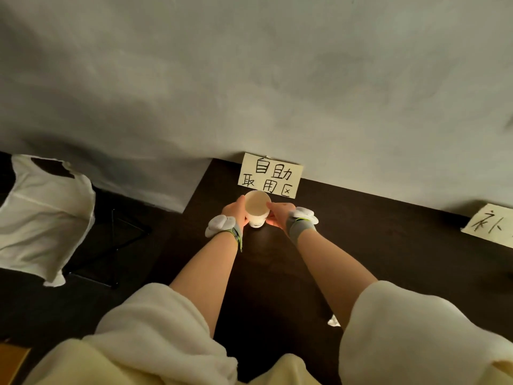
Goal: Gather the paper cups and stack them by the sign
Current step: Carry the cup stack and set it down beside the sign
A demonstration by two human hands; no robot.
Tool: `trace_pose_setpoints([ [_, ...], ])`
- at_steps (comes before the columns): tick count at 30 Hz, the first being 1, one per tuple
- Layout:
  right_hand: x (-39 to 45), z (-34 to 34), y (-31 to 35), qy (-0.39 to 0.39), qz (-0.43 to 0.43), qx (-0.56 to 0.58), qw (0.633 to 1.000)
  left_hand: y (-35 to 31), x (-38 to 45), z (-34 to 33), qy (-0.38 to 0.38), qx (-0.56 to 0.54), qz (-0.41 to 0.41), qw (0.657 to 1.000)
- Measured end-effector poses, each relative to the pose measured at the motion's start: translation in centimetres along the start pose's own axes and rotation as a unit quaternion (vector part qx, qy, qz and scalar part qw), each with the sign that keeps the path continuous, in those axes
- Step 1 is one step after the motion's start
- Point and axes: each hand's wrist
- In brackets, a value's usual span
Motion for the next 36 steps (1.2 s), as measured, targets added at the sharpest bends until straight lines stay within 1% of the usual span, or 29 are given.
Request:
trace_pose_setpoints([
  [3,0.8,-2.3,0.6,0.003,-0.003,0.006,1.0,-1.1,1.6,0.7,-0.027,-0.018,0.004,0.999],
  [7,2.8,-5.1,0.4,-0.053,0.004,-0.019,0.998,-1.5,4.2,1.3,-0.038,-0.029,-0.017,0.999],
  [11,2.3,-5.8,0.8,-0.073,0.009,-0.019,0.997,-1.5,4.9,1.5,-0.031,-0.039,-0.031,0.998],
  [16,1.8,-5.1,-0.4,-0.095,0.008,-0.044,0.994,-1.1,4.4,1.8,0.007,-0.037,-0.021,0.999],
  [21,0.4,-4.1,-0.6,-0.097,0.019,-0.022,0.995,-0.7,3.0,1.6,0.028,-0.022,-0.014,0.999],
  [23,-0.2,-3.2,-0.8,-0.109,0.018,-0.019,0.994,-0.5,2.3,1.5,0.014,-0.012,-0.019,1.0],
  [25,-0.9,-1.8,-1.3,-0.113,0.008,-0.003,0.994,0.7,2.1,1.6,-0.019,0.004,-0.017,1.0],
  [27,-1.6,-0.1,-2.0,-0.118,-0.006,0.025,0.993,3.0,2.9,1.8,-0.042,0.05,-0.011,0.998],
  [28,-1.9,1.0,-2.6,-0.121,-0.012,0.033,0.992,4.9,4.4,1.8,-0.041,0.08,-0.014,0.996],
  [30,-2.6,3.9,-4.0,-0.132,-0.022,0.05,0.99,7.1,2.1,0.9,-0.019,0.123,-0.003,0.992],
  [33,-3.0,8.0,-5.7,-0.141,-0.028,0.076,0.987,8.5,-3.6,-1.3,0.069,0.114,0.063,0.989],
  [34,-3.2,9.6,-6.2,-0.143,-0.025,0.078,0.986,9.3,-4.9,-2.5,0.096,0.125,0.068,0.985],
  [36,-3.6,13.2,-7.4,-0.142,-0.018,0.077,0.987,10.8,-7.6,-5.3,0.134,0.188,0.041,0.972],
])
Point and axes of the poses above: each hand's wrist, its own x-axis towards the middle knuckle, its own z-axis out of the back of the hand, y = z × x, and after that the axes turned 8 degrees about -y, right-handed
